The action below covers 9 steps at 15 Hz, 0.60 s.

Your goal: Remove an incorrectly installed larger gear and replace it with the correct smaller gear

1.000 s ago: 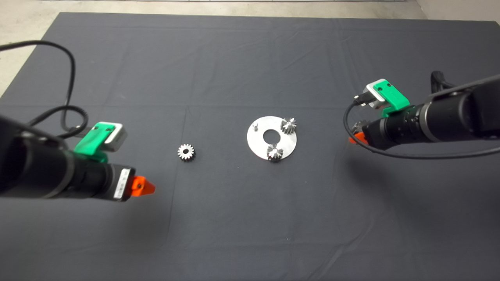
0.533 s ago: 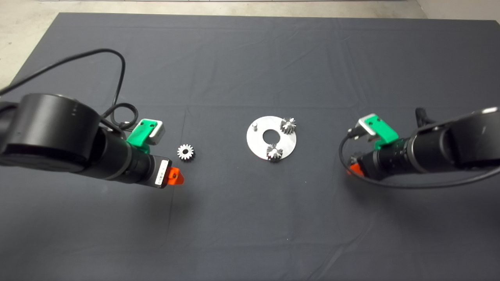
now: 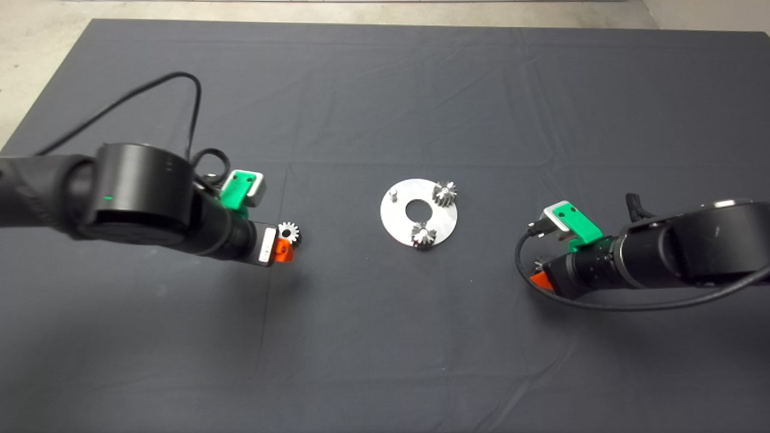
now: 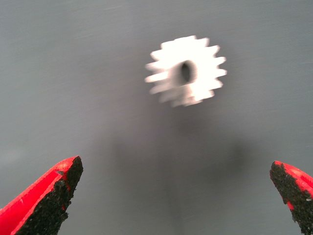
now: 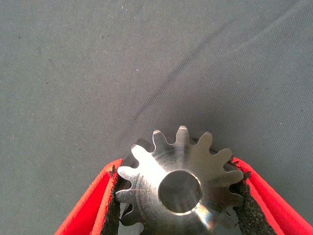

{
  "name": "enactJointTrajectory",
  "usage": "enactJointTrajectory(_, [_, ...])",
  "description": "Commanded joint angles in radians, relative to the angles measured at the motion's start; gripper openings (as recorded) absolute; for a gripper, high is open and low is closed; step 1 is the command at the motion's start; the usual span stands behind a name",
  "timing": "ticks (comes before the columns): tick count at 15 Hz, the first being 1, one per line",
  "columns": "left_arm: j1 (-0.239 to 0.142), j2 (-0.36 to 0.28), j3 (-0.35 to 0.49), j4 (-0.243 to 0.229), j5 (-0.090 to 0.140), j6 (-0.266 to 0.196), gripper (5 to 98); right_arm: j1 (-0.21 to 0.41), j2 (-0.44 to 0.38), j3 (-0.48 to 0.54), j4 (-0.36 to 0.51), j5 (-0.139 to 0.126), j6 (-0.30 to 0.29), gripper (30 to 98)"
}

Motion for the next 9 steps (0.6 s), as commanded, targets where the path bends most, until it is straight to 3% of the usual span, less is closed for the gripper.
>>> enactJointTrajectory(1, [0.021,0.027,-0.091,0.041,-0.028,0.017,98.2,0.021,-0.012,0.004,-0.037,0.005,0.007,51.0])
enactJointTrajectory(3, [0.042,0.03,-0.138,0.042,-0.072,0.058,98.2,0.02,-0.013,0.006,-0.037,0.005,0.007,51.0])
enactJointTrajectory(4, [0.042,0.028,-0.141,0.042,-0.078,0.059,98.2,0.02,-0.015,0.009,-0.039,0.005,0.007,51.1])
enactJointTrajectory(9, [0.042,0.03,-0.17,0.044,-0.08,0.079,98.2,0.02,-0.062,0.026,-0.059,0.005,0.023,51.3])
